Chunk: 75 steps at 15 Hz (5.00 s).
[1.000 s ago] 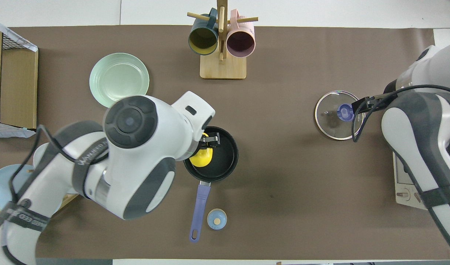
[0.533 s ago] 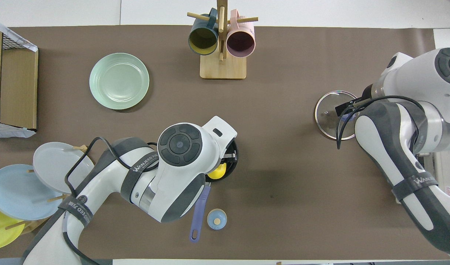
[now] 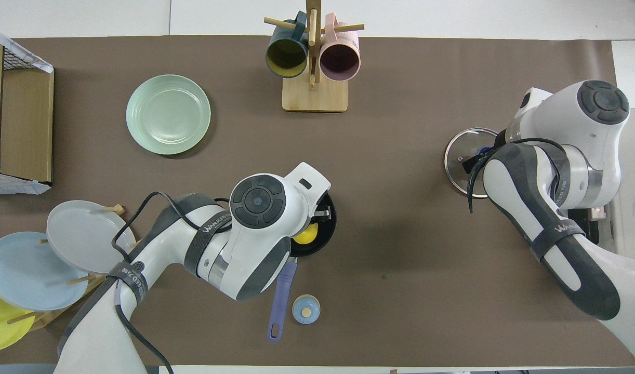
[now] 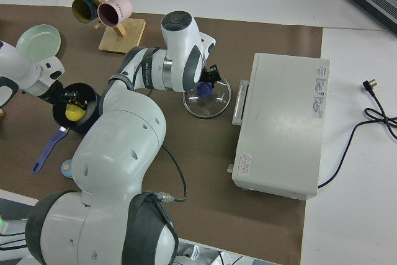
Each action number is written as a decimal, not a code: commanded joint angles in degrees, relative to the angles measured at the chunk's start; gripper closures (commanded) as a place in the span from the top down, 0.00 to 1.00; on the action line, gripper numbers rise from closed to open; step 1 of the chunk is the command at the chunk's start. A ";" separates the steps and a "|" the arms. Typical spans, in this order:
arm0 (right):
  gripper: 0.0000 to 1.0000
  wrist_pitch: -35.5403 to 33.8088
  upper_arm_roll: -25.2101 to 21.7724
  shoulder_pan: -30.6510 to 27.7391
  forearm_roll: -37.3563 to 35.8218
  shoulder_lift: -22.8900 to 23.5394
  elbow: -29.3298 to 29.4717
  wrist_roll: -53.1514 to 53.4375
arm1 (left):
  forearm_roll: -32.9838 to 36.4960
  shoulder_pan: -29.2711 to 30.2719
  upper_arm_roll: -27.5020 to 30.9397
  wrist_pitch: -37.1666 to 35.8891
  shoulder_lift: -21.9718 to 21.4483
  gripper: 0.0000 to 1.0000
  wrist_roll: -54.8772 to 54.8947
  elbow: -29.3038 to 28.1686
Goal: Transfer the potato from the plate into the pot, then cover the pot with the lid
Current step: 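Carry the potato over the pot while the right gripper grasps the lid, then lower the potato into the black pot and open the left gripper, then withdraw the left gripper while the right gripper lifts the glass lid, then carry the glass lid with the right gripper over the pot, then lower the lid onto the pot and release it with the right gripper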
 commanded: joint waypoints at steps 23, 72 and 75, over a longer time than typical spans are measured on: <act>0.70 1.65 -0.15 -1.49 1.65 2.83 0.92 -1.28 | 2.73 -1.71 0.54 6.03 -1.63 1.00 1.38 -6.08; 0.59 -6.43 7.67 31.37 1.47 2.04 13.49 62.00 | 7.65 34.68 -0.25 -45.56 -13.23 1.00 29.41 27.93; 0.59 -3.98 7.67 31.56 1.47 1.86 11.64 61.91 | 7.38 34.68 -0.17 -45.29 -13.23 1.00 29.85 27.85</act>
